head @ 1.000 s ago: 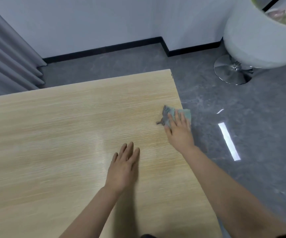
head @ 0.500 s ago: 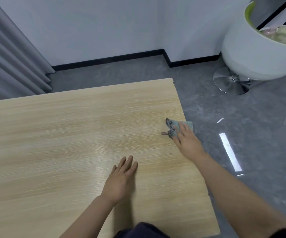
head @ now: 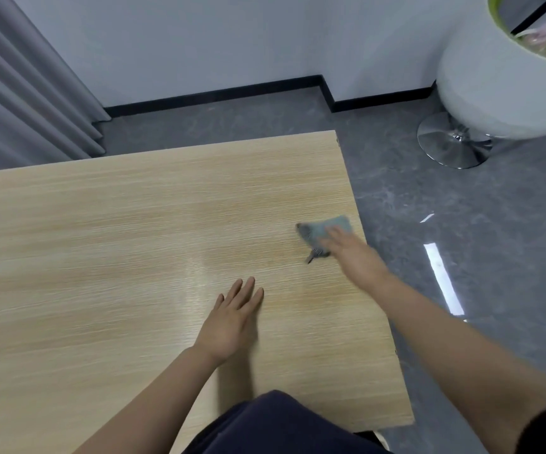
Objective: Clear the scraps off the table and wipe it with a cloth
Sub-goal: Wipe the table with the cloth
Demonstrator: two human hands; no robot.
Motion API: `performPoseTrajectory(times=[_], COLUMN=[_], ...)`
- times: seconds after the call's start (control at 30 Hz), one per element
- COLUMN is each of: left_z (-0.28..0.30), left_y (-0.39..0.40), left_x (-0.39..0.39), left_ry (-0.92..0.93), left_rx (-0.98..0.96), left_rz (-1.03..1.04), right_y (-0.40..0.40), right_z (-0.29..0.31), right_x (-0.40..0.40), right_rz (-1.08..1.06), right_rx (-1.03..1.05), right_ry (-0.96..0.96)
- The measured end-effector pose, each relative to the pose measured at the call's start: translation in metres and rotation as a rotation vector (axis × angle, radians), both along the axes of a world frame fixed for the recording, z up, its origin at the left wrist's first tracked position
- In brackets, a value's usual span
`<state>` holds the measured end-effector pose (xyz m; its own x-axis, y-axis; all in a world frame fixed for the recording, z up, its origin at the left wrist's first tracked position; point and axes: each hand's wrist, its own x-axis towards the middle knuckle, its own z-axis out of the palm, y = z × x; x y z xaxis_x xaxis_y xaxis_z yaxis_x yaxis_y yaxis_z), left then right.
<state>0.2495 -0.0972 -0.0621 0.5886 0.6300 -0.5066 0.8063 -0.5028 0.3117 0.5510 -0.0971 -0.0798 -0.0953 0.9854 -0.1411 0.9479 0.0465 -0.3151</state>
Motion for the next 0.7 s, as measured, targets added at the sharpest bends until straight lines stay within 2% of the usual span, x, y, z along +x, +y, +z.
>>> performPoseTrajectory(times=[0.13, 0.2, 0.27, 0.37, 0.4, 0.43, 0.47, 0.6, 0.7], left_z=[-0.002, -0.003, -0.003, -0.004, -0.004, -0.004, -0.005, -0.006, -0.006], left_y=[-0.001, 0.0, 0.0, 0.001, 0.002, 0.002, 0.002, 0.001, 0.0], left_x=[0.001, 0.002, 0.002, 0.0, 0.0, -0.001, -0.001, -0.001, 0.0], left_ry=[-0.001, -0.004, 0.007, -0.01, -0.025, -0.031, -0.029, -0.028, -0.025], left_rx=[0.002, 0.001, -0.008, -0.018, -0.021, -0.027, -0.032, -0.014, -0.016], left_rz=[0.021, 0.026, 0.016, 0.002, 0.004, 0.007, 0.007, 0.023, 0.035], right_y=[0.025, 0.028, 0.022, -0.003, -0.008, -0.007, -0.001, 0.034, 0.037], right_z=[0.007, 0.002, -0.006, -0.012, -0.009, -0.008, -0.008, -0.001, 0.008], right_x=[0.015, 0.004, -0.019, -0.054, -0.056, -0.05, -0.04, 0.003, -0.001], right_rz=[-0.4, -0.47, -0.328, 0.182, 0.312, 0.357, 0.309, -0.132, -0.283], right_rx=[-0.135, -0.095, -0.054, -0.016, -0.015, -0.01, -0.012, -0.177, -0.233], right_ry=[0.031, 0.022, 0.015, 0.096, 0.069, 0.04, 0.018, -0.053, -0.073])
